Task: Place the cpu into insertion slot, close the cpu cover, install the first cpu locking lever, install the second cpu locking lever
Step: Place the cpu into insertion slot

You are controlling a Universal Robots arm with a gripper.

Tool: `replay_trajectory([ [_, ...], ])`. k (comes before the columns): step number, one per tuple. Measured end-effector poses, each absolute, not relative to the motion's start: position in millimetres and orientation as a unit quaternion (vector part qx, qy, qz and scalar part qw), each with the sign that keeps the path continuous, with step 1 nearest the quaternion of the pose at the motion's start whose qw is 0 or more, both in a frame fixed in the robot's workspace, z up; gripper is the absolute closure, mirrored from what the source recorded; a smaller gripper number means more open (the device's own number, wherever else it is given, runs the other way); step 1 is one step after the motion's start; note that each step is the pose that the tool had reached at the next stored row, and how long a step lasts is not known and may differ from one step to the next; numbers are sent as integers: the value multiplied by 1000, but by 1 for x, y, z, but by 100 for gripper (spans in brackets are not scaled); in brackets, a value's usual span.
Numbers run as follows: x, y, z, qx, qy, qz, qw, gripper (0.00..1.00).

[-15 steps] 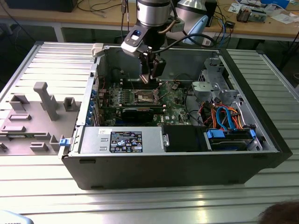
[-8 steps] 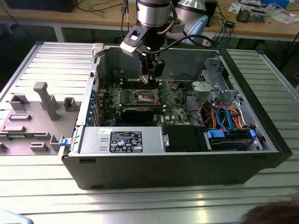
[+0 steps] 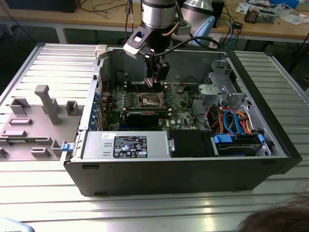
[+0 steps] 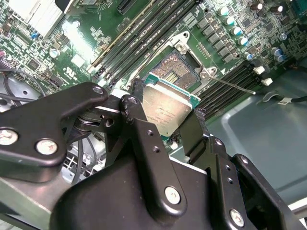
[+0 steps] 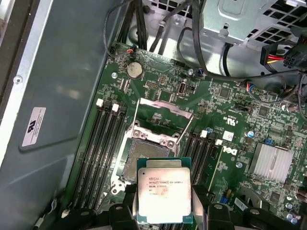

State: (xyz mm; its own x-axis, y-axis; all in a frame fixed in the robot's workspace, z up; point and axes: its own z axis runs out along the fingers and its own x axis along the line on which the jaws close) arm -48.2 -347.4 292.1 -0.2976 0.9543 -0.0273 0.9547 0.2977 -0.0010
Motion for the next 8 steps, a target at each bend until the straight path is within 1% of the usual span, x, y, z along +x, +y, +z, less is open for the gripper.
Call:
replay_trajectory([
  [8,-48,-347,291,606,795,-9,11,46],
])
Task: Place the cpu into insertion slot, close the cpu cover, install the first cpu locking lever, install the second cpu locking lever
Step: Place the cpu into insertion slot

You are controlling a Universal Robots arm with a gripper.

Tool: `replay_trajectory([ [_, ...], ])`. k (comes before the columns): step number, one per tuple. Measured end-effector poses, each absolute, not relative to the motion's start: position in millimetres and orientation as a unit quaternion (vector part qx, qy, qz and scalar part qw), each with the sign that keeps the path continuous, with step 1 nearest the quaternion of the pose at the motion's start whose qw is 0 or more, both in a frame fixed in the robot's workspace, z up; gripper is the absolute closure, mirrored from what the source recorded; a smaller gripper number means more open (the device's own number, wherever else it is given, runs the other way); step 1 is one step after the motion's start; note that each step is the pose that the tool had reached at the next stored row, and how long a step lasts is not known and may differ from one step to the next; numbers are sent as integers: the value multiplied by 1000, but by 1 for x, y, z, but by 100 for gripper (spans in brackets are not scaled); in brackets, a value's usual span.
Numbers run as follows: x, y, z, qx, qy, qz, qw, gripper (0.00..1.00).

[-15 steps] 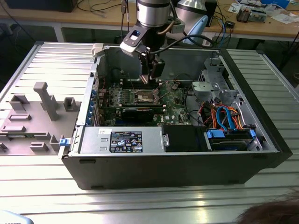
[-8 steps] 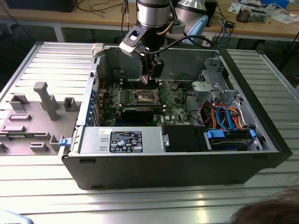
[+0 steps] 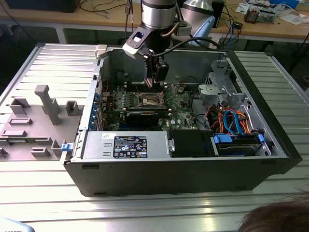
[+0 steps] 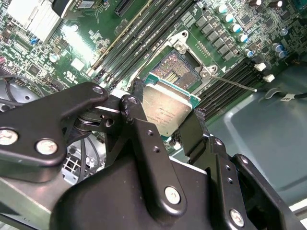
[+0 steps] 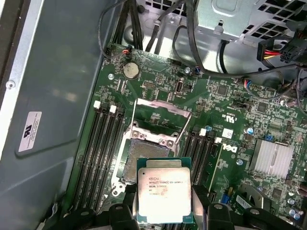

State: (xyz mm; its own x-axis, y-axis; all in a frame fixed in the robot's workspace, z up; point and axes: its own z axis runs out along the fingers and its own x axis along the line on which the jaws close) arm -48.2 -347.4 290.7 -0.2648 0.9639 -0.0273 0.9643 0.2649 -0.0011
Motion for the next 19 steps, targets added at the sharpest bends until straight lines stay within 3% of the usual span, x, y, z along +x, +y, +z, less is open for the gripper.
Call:
replay_trajectory([
  [19,-48,-347,289,630,777,-9,10,46],
])
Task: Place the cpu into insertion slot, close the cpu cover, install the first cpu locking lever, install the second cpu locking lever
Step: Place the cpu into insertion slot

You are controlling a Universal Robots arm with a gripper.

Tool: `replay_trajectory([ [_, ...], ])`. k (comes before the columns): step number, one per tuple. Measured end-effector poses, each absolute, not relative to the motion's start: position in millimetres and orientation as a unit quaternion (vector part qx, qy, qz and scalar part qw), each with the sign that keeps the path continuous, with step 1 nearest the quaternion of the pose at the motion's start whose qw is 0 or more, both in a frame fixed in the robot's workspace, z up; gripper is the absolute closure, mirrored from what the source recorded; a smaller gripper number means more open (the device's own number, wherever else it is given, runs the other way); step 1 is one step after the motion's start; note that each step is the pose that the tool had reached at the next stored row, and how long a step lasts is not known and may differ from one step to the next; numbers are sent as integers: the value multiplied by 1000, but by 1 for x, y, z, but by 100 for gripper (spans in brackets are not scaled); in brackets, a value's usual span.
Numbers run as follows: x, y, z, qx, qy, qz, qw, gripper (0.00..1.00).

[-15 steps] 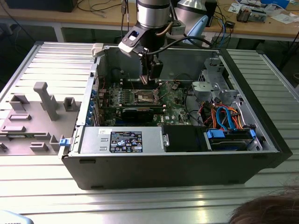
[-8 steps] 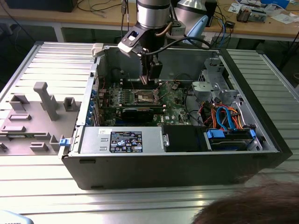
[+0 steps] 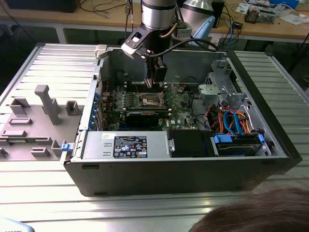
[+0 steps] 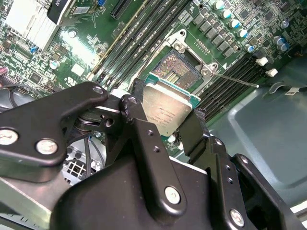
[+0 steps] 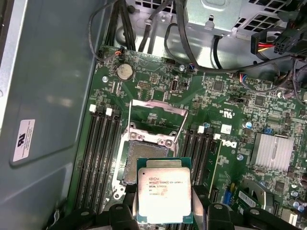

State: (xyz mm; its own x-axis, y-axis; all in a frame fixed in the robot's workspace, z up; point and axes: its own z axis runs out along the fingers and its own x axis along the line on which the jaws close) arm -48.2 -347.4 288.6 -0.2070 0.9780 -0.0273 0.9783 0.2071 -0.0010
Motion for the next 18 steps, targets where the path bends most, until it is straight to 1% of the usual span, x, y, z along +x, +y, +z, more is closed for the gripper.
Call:
replay_trajectory([
  [18,-48,-347,287,647,762,-9,10,46],
])
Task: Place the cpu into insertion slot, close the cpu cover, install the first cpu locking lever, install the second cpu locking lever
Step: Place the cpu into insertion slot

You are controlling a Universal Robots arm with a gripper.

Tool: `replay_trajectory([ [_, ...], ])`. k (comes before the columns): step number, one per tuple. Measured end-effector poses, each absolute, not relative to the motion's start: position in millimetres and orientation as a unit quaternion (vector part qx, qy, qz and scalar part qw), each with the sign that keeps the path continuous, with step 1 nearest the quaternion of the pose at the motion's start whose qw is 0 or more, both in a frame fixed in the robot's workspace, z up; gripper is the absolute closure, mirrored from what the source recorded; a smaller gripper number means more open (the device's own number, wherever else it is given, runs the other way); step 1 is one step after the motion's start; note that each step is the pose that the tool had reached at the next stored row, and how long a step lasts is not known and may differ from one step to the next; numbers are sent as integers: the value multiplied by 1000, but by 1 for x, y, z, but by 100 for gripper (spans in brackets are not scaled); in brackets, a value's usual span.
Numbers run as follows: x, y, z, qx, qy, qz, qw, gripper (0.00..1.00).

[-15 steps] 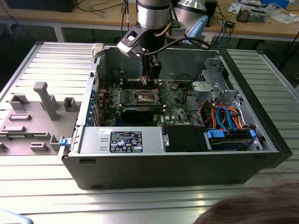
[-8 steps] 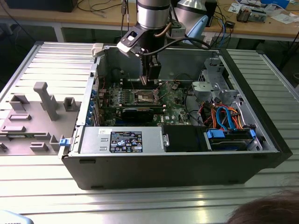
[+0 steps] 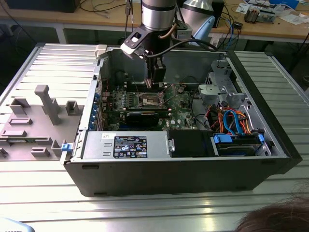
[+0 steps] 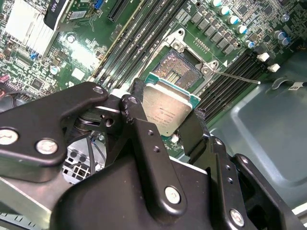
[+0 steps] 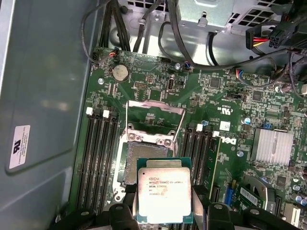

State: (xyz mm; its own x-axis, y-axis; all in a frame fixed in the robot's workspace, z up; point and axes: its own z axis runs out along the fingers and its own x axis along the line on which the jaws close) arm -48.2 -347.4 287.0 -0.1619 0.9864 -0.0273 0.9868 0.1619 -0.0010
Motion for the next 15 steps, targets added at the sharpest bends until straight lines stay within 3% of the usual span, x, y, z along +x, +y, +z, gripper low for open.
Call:
replay_trajectory([
  [15,-48,-347,286,661,750,-9,10,46],
])
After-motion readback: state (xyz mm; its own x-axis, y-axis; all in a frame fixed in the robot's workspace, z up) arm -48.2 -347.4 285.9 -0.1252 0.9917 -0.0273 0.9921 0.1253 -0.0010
